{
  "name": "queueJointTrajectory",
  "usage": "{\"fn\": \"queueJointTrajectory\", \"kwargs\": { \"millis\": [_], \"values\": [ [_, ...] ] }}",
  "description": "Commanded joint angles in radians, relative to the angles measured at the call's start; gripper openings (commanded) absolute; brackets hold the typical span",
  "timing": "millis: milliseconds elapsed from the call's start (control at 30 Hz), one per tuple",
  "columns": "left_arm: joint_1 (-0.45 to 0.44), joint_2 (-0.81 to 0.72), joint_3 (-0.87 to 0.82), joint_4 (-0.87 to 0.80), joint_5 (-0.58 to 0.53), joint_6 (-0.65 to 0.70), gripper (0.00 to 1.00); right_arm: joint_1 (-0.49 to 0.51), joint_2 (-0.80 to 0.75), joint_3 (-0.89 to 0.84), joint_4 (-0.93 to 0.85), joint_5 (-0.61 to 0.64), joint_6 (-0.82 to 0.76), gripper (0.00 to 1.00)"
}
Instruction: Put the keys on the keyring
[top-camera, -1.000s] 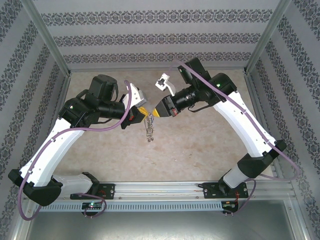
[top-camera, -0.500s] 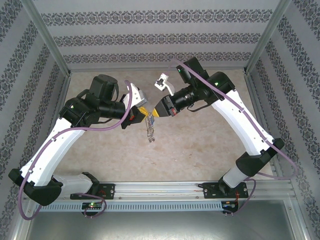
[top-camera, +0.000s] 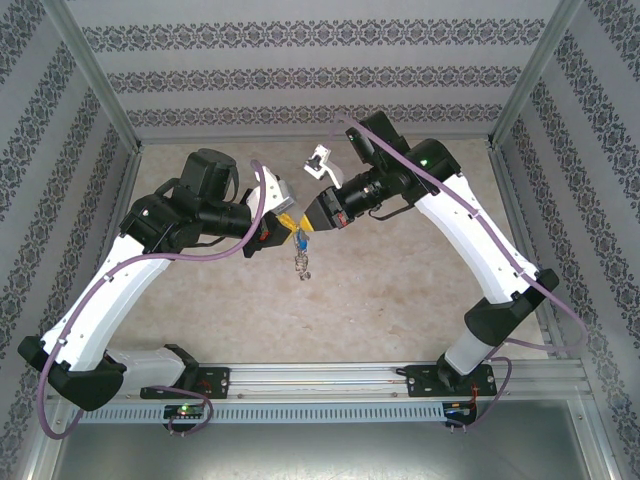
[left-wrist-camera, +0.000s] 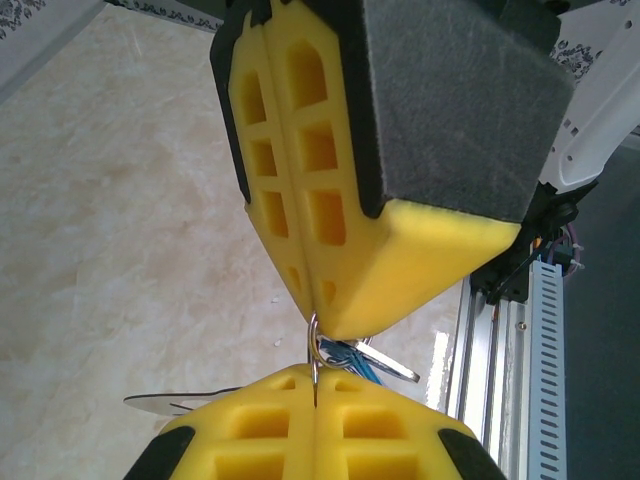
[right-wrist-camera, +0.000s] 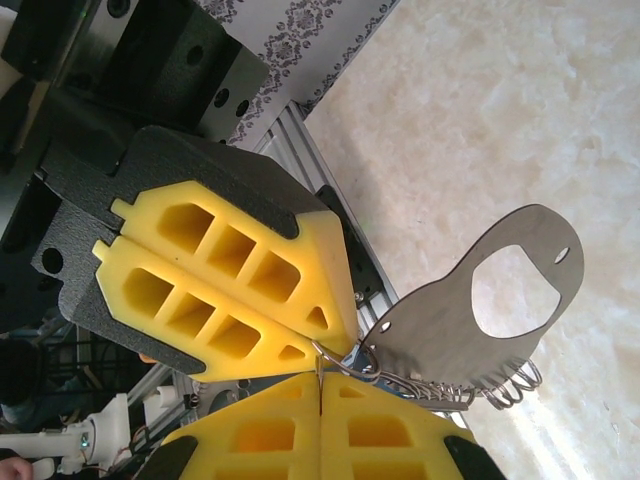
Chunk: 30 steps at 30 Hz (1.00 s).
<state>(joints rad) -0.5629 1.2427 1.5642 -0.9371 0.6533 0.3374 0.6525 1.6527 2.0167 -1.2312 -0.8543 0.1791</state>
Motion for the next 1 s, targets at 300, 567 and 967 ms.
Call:
{"fn": "queueJointTrajectory", "kwargs": {
  "millis": [300,567,967],
  "values": [
    [-0.019,-0.007,0.016,-0.017,0.032,0.031,0.00,0.004,0.035,0.049,-0.042,0.016,0.007,0.00],
    [-0.021,-0.006,0.019,-0.021,0.029,0.038,0.00,-0.007,0.060,0.072,-0.059,0.010,0.024,0.00],
    [-0.022,-0.002,0.018,-0.017,0.034,0.041,0.00,-0.025,0.080,0.092,-0.101,0.029,0.029,0.00]
  ]
}}
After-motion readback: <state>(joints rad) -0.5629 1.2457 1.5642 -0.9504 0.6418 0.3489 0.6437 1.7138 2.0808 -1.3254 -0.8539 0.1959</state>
